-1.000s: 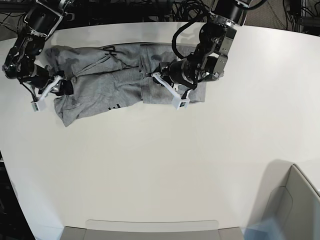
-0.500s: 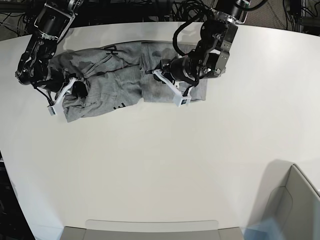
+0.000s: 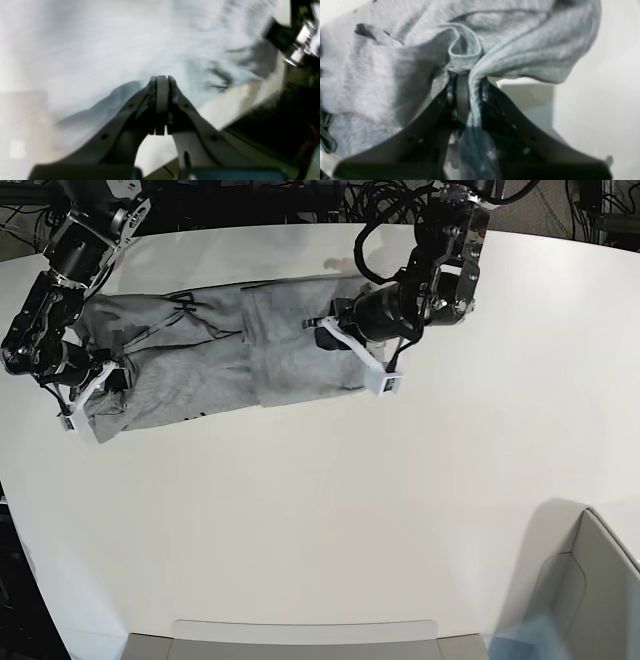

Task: Fold the T-shirt properly
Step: 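Grasp the doubled strip with both grippers at its folded edges, then fold the strip end with the right gripper over onto the bundle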

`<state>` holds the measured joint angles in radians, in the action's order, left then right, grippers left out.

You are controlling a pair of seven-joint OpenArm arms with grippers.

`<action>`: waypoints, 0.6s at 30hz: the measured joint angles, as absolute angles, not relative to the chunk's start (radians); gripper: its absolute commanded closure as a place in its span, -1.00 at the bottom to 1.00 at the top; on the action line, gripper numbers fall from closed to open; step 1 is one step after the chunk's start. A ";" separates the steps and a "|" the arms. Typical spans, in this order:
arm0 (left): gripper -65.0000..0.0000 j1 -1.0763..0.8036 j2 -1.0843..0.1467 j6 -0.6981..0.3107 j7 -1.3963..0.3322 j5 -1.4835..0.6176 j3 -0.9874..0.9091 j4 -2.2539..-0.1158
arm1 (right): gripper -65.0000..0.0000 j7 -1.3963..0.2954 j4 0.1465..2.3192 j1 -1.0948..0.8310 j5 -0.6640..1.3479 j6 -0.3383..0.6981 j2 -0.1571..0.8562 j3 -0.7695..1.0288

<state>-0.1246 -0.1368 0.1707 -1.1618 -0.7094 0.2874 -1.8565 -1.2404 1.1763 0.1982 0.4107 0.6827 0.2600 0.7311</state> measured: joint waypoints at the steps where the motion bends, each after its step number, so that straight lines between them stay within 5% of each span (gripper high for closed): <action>1: 1.00 -0.131 -0.152 0.171 -1.159 -0.706 0.267 -1.855 | 1.00 -1.242 1.175 0.205 0.407 0.683 0.259 0.731; 12: 1.00 -0.195 -0.224 0.168 -1.166 -0.713 0.148 -1.855 | 1.00 -1.197 1.376 0.193 0.392 0.674 0.243 0.567; 18: 1.00 -0.204 -0.277 0.169 -1.161 -0.704 0.072 -1.854 | 1.00 -1.198 1.645 0.083 0.424 0.523 0.146 0.351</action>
<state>-0.2039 -0.2768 0.1688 -1.1610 -0.7044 0.0719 -1.8542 -1.1980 1.6451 0.0834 0.4236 0.5232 0.1459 0.3508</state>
